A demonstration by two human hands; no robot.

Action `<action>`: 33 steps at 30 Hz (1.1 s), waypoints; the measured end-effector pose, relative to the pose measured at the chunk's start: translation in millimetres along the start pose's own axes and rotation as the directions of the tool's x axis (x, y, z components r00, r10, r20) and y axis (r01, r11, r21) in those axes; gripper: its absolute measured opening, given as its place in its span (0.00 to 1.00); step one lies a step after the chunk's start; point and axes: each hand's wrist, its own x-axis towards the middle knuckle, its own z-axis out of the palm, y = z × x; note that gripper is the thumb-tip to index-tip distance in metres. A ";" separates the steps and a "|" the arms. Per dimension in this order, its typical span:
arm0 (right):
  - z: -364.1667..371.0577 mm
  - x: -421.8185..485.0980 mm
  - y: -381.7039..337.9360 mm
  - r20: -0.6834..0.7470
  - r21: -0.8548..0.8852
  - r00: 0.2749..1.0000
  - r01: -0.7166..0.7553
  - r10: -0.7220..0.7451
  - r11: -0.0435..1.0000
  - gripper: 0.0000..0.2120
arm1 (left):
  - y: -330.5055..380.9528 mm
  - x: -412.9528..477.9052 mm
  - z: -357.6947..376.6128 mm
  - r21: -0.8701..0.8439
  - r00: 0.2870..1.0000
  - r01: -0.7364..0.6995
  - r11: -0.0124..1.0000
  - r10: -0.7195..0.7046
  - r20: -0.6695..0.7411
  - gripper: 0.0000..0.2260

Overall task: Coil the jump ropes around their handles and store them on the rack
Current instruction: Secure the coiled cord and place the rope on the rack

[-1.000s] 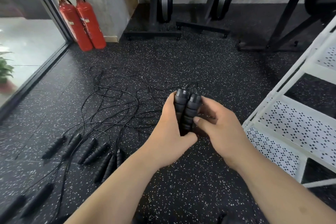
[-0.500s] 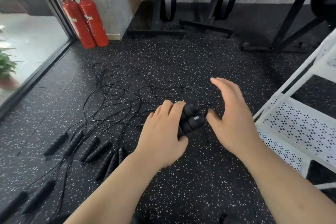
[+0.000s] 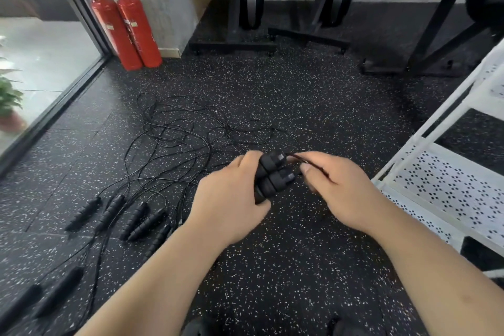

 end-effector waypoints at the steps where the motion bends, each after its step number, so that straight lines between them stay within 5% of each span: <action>1: -6.8 -0.5 -0.1 0.005 0.030 1.000 0.011 -0.011 0.999 0.10 | -2.3 1.2 -6.1 -0.048 0.999 0.030 0.998 -0.031 -0.031 0.28; 3: -22.6 -1.8 1.2 -0.005 0.067 1.000 0.016 -0.016 0.998 0.12 | -8.9 4.6 -20.0 -0.224 0.982 0.137 0.965 -0.162 -0.095 0.27; 8: -47.3 -6.8 6.1 -0.137 0.076 0.990 -0.015 0.025 0.997 0.13 | -39.5 15.0 -38.5 -0.691 0.841 0.301 0.657 -0.525 -0.132 0.14; 10: -39.1 -5.5 8.1 -0.169 0.046 0.985 -0.036 0.043 0.998 0.14 | -38.7 14.5 -33.6 -0.870 0.854 0.304 0.389 -0.516 0.068 0.15; 12: -21.6 -3.2 10.5 -0.190 0.011 0.978 -0.081 0.082 0.997 0.15 | -26.9 10.3 -24.6 -0.941 0.880 0.337 0.029 -0.364 0.304 0.21; 14: 0.2 -0.4 13.6 -0.169 0.019 0.977 -0.130 0.131 0.991 0.16 | -9.7 5.8 -14.7 -0.901 0.878 0.411 -0.136 -0.208 0.432 0.24; 21: 41.3 0.0 5.8 -0.014 0.008 0.998 -0.067 0.067 0.998 0.13 | 20.0 0.9 12.3 -0.834 0.856 0.507 -0.217 0.010 0.518 0.22; 24: 29.6 0.7 10.4 0.033 -0.022 0.998 -0.055 0.056 0.998 0.15 | 8.0 12.2 3.4 -0.825 0.851 0.469 -0.315 -0.090 0.518 0.23; 27: 8.1 0.2 16.7 0.121 -0.089 0.990 -0.066 0.077 0.994 0.14 | -26.1 27.3 -18.5 -0.867 0.869 0.242 -0.435 -0.300 0.393 0.16; 30: -4.1 -0.4 21.7 0.063 -0.099 0.995 -0.070 0.076 0.993 0.14 | -56.8 33.3 -35.1 -0.842 0.842 0.064 -0.536 -0.424 0.333 0.15; 33: -1.9 0.0 17.0 -0.029 -0.049 0.997 -0.074 0.072 0.996 0.15 | -46.3 26.6 -29.0 -0.853 0.840 0.195 -0.484 -0.366 0.400 0.21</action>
